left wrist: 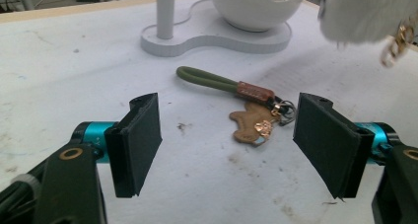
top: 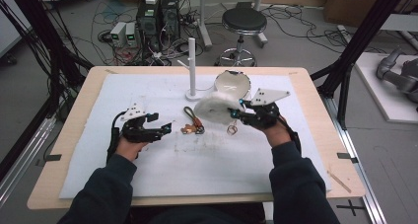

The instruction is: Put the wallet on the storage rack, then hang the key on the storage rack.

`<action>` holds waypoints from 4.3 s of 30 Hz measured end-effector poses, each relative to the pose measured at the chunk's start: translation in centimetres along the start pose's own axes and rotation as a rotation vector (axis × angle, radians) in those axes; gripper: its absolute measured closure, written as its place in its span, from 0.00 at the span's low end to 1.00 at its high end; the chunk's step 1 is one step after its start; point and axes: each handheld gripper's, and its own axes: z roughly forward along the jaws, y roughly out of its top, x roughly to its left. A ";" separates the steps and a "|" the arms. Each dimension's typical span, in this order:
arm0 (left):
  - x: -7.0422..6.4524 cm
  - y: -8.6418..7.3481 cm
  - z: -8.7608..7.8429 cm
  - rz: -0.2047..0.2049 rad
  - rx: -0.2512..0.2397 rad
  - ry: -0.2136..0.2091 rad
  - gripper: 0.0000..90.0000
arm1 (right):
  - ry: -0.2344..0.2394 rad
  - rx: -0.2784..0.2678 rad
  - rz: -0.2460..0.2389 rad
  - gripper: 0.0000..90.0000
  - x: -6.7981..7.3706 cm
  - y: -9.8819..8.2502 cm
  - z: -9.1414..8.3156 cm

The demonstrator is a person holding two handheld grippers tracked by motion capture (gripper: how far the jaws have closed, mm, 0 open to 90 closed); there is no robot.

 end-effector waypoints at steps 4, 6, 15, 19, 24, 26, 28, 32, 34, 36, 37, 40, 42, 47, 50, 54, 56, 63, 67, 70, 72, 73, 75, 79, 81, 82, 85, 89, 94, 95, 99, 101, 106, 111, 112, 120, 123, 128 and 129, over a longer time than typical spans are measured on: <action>0.4 -0.1 -0.1 -0.008 0.007 0.003 0.29 | -0.040 0.004 -0.026 0.83 -1.8 2.3 0.2; 0.4 -0.2 0.0 -0.002 0.015 0.001 0.29 | -0.048 0.004 -0.032 0.83 -2.3 2.7 0.3; 0.5 -0.3 -0.3 -0.007 0.018 0.005 0.29 | -0.144 0.055 -0.049 0.83 -6.3 4.5 1.5; 0.5 -0.4 -0.3 -0.008 0.020 0.011 0.29 | -0.207 0.107 -0.084 0.83 -7.9 4.6 2.1; 0.5 -0.4 -0.2 -0.007 0.027 0.011 0.29 | -0.267 0.131 -0.136 0.83 -9.2 3.9 2.7; 0.5 -0.4 -0.2 -0.007 0.028 0.011 0.29 | -0.282 0.164 -0.154 0.83 -9.6 3.3 3.2; 0.5 -0.4 -0.2 -0.011 0.030 0.013 0.29 | -0.290 0.166 -0.159 0.83 -9.7 3.2 3.4; 0.5 -0.4 -0.2 -0.012 0.034 0.010 0.29 | -0.299 0.179 -0.194 0.83 -9.9 3.0 3.8; 0.5 -0.4 -0.2 -0.013 0.034 0.008 0.29 | -0.301 0.206 -0.226 0.83 -9.9 2.7 4.0; 0.5 -0.5 -0.1 -0.013 0.037 0.006 0.29 | -0.306 0.233 -0.252 0.83 -9.9 2.5 4.2; 0.5 -0.5 -0.1 -0.012 0.039 0.004 0.29 | -0.306 0.250 -0.265 0.83 -9.9 2.3 4.3; 0.5 -0.5 -0.1 -0.014 0.037 0.005 0.29 | -0.313 0.282 -0.285 0.83 -9.8 1.9 4.5; 0.5 -0.5 -0.1 -0.016 0.039 0.004 0.29 | -0.318 0.301 -0.284 0.83 -9.9 1.3 4.6; 0.5 -0.5 -0.1 -0.015 0.042 0.004 0.29 | -0.307 0.352 -0.311 0.83 -9.8 0.8 5.4; 0.5 -0.5 -0.2 -0.018 0.043 0.006 0.29 | -0.292 0.399 -0.322 0.83 -9.7 0.3 6.6; 0.5 -0.5 -0.2 -0.017 0.044 0.008 0.29 | -0.287 0.440 -0.319 0.83 -9.7 -0.3 7.9; 0.5 -0.6 -0.2 -0.019 0.044 0.006 0.29 | -0.291 0.441 -0.305 0.81 -9.7 -0.4 7.9; 0.5 -0.6 -0.2 -0.019 0.048 0.000 0.30 | -0.337 0.323 -0.100 0.52 -10.1 -1.3 4.9; 0.5 -0.6 -0.1 -0.019 0.048 0.003 0.30 | -0.301 0.261 0.097 0.41 -10.8 -2.2 0.9; 0.5 -0.6 -0.2 -0.020 0.047 0.008 0.30 | -0.301 0.197 0.145 0.41 -10.5 -2.6 -0.8; 0.5 -0.6 -0.3 -0.018 0.045 0.011 0.30 | -0.273 0.164 0.206 0.39 -9.9 -3.2 -2.2; 0.5 -0.6 -0.3 -0.021 0.039 0.010 0.30 | -0.278 0.139 0.217 0.37 -9.4 -3.6 -2.8; 0.5 -0.6 -0.5 -0.024 0.030 0.015 0.30 | -0.296 0.120 0.213 0.34 -8.2 -4.6 -3.8; 0.6 -0.5 -0.6 -0.024 0.005 0.033 0.29 | -0.308 0.112 0.240 0.30 -6.0 -6.9 -4.8; 0.7 -0.5 -0.6 -0.024 -0.005 0.054 0.27 | -0.320 0.122 0.268 0.29 -5.2 -8.0 -4.9; 0.7 -0.4 -0.7 -0.022 -0.013 0.056 0.25 | -0.339 0.127 0.288 0.28 -5.0 -8.5 -4.8; 0.7 -0.3 -0.9 -0.021 -0.030 0.067 0.22 | -0.359 0.123 0.346 0.27 -4.7 -9.9 -4.8; 0.6 -0.3 -0.9 -0.016 -0.030 0.072 0.22 | -0.348 0.138 0.348 0.27 -4.3 -10.5 -4.9; 0.7 -0.3 -0.7 -0.022 -0.029 0.065 0.22 | -0.358 0.127 0.343 0.27 -4.0 -10.5 -5.3; 0.8 -0.3 -0.7 -0.022 -0.026 0.065 0.22 | -0.361 0.133 0.345 0.27 -4.0 -10.6 -5.3; 0.8 -0.4 -0.7 -0.024 -0.022 0.060 0.22 | -0.368 0.141 0.349 0.27 -4.0 -10.8 -5.4; 0.8 -0.4 -0.7 -0.027 -0.018 0.058 0.22 | -0.365 0.144 0.347 0.27 -4.0 -10.8 -5.3; 0.7 -0.4 -0.6 -0.025 -0.012 0.057 0.22 | -0.354 0.167 0.354 0.27 -3.8 -10.9 -4.8; 0.2 -0.3 -0.4 -0.005 -0.008 0.059 0.22 | -0.358 0.169 0.356 0.27 -3.9 -11.1 -4.8; 0.1 -0.3 -0.3 -0.001 -0.002 0.064 0.22 | -0.356 0.169 0.353 0.28 -3.9 -11.2 -4.7; -1.8 -0.2 2.0 0.037 0.104 0.060 0.43 | -0.343 0.179 0.344 0.28 -3.7 -11.4 -4.6; -2.5 0.1 3.1 0.066 0.137 0.045 0.50 | -0.343 0.176 0.353 0.28 -3.7 -11.4 -4.6; -2.8 1.1 5.5 0.003 0.164 0.021 0.51 | -0.345 0.176 0.352 0.28 -3.8 -11.4 -4.4; -2.9 1.3 6.0 -0.006 0.168 0.015 0.51 | -0.343 0.177 0.352 0.28 -3.8 -11.4 -4.3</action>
